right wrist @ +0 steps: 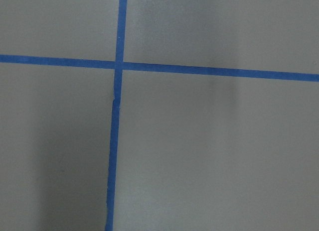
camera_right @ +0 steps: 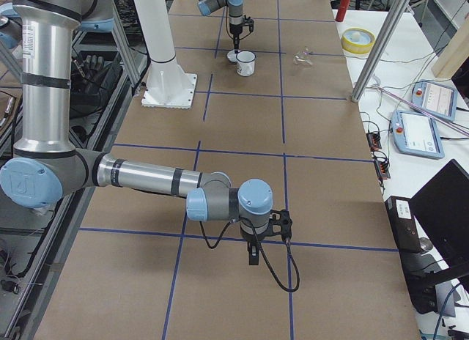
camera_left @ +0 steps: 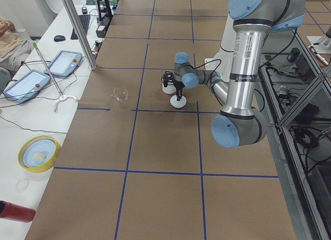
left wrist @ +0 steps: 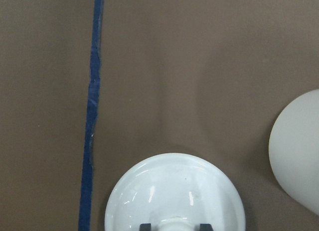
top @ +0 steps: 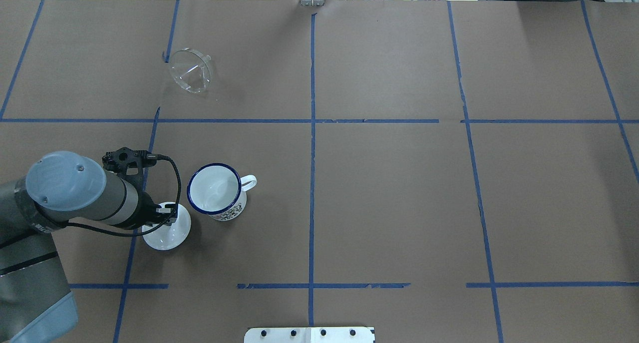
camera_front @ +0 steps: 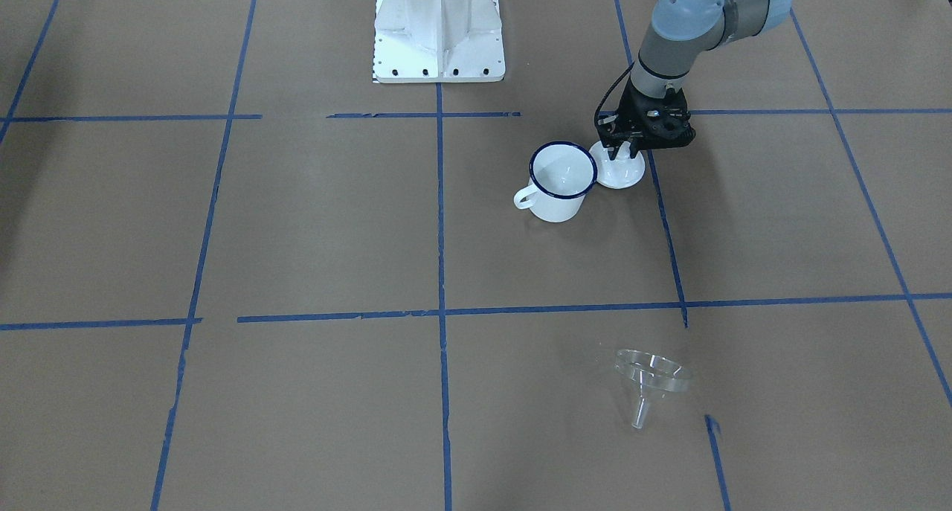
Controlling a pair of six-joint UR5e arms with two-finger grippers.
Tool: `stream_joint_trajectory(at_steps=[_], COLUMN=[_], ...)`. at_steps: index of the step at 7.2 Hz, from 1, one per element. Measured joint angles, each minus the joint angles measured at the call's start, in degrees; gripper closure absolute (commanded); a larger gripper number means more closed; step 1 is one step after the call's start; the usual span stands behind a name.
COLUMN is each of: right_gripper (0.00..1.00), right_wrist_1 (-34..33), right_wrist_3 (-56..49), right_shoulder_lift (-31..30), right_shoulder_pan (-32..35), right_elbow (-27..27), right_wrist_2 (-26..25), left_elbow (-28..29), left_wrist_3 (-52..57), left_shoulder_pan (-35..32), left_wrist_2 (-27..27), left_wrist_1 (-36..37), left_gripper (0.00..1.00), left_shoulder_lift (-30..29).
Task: Remove funnel from cup
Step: 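Lift the white lid and carry it over the mug with the left gripper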
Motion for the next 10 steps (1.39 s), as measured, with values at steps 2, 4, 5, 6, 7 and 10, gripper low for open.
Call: stream_joint_trajectory(at_steps=[2, 4, 5, 6, 7, 10], right_gripper=[0.00, 0.00, 0.00, 0.00, 0.00, 0.00], right_wrist_1=[0.0, 0.0, 0.0, 0.0, 0.0, 0.0], right_wrist_3=[0.0, 0.0, 0.0, 0.0, 0.0, 0.0], right_shoulder_lift=[0.0, 0.0, 0.0, 0.0, 0.0, 0.0], right_shoulder_pan=[0.0, 0.0, 0.0, 0.0, 0.0, 0.0], right_elbow=[0.0, 0.0, 0.0, 0.0, 0.0, 0.0], right_wrist_2=[0.0, 0.0, 0.0, 0.0, 0.0, 0.0], left_elbow=[-4.3, -15.5, -20.2, -22.0, -20.5, -8.3], left_wrist_3=[0.4, 2.7, 3.7, 4.1, 4.2, 3.7], left_shoulder_pan=[-0.7, -4.0, -6.5, -8.6, -9.6, -10.0], left_wrist_2=[-0.2, -0.7, -1.8, -3.4, -4.4, -5.1], left_wrist_1=[2.5, 13.6, 20.4, 27.4, 32.9, 31.4], left_gripper=[1.00, 1.00, 1.00, 1.00, 1.00, 1.00], left_shoulder_lift=[0.3, 0.3, -1.7, -6.9, -13.0, -21.6])
